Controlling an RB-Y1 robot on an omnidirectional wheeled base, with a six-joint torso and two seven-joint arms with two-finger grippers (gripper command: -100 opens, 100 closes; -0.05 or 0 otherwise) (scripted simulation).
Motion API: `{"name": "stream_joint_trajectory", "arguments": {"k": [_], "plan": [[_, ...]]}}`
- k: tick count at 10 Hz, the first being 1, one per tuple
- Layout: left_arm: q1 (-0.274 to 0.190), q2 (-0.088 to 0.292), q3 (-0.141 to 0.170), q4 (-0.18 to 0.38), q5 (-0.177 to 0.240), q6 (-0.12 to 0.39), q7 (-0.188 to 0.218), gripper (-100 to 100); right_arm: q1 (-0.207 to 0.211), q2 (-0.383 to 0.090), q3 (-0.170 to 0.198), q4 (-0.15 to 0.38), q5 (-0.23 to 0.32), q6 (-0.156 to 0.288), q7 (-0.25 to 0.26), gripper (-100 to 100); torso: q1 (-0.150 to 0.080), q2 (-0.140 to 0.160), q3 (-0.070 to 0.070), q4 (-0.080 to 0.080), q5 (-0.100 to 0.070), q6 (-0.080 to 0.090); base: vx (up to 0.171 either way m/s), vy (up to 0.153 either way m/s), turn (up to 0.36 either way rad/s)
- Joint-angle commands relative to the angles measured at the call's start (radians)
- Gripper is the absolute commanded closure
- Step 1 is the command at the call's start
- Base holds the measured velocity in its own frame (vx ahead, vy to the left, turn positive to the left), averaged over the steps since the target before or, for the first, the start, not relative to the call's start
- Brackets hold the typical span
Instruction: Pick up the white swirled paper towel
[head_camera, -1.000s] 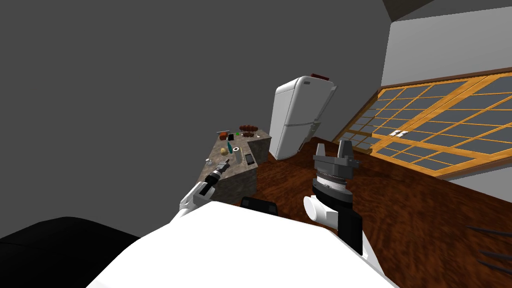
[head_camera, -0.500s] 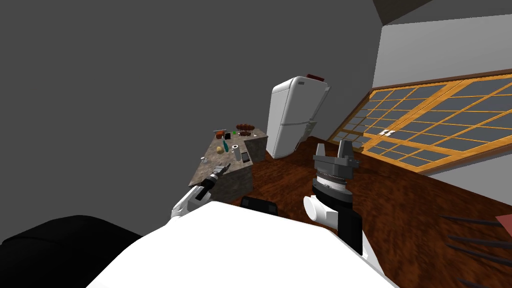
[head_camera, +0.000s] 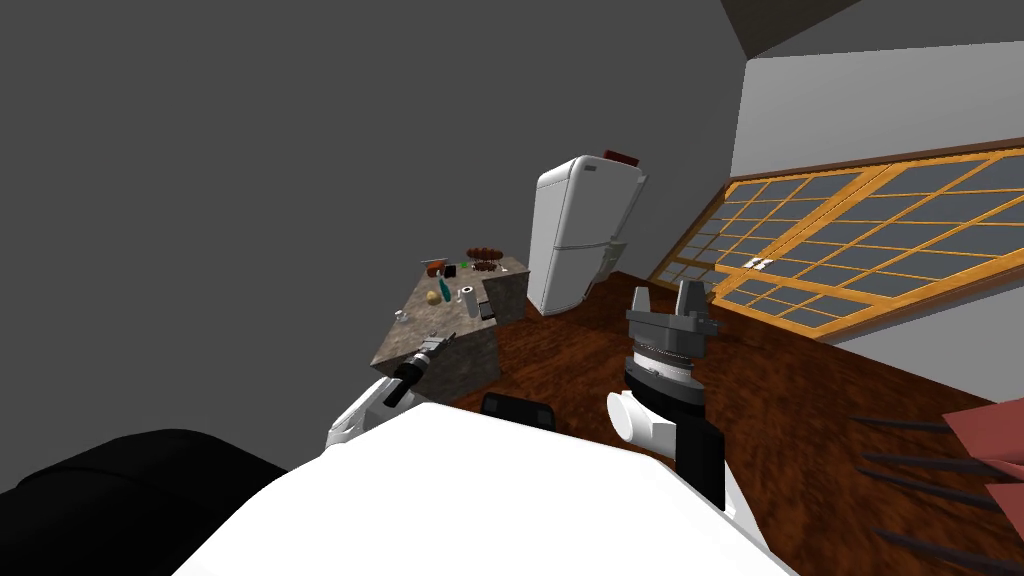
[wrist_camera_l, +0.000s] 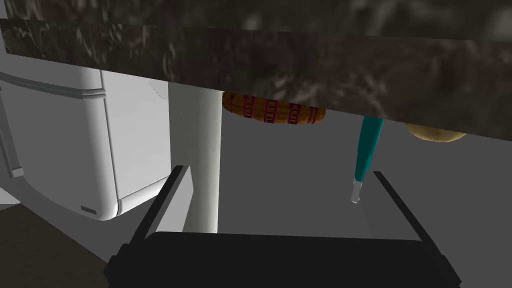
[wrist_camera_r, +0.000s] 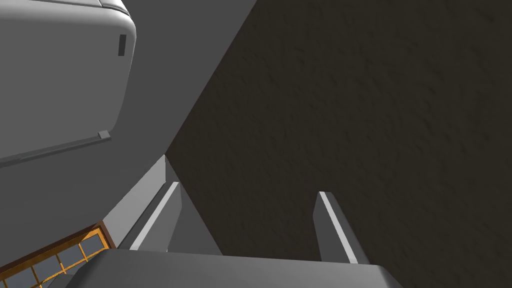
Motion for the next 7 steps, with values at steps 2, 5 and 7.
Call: {"name": "stream_joint_trajectory", "arguments": {"k": [2, 5, 7], "plan": [[-0.024, -0.004, 0.014, 0.001, -0.001, -0.002, 0.007, -100, 0.0, 0.0, 0.0, 0.0, 0.0, 0.0, 0.0, 0, 0.0, 0.001, 0.001, 0.0, 0.0, 0.0, -0.045, -0.101, 0.03], [-0.069, -0.011, 0.015, 0.003, 0.024, -0.058, 0.034, -100, 0.0, 0.0, 0.0, 0.0, 0.0, 0.0, 0.0, 0, 0.014, -0.011, -0.006, -0.002, 0.003, 0.0, 0.112, 0.076, 0.042], [-0.095, -0.015, 0.016, 0.005, 0.038, -0.089, 0.048, -100, 0.0, 0.0, 0.0, 0.0, 0.0, 0.0, 0.0, 0, 0.016, -0.014, -0.008, -0.003, 0.004, 0.0, 0.121, 0.082, 0.03]]}}
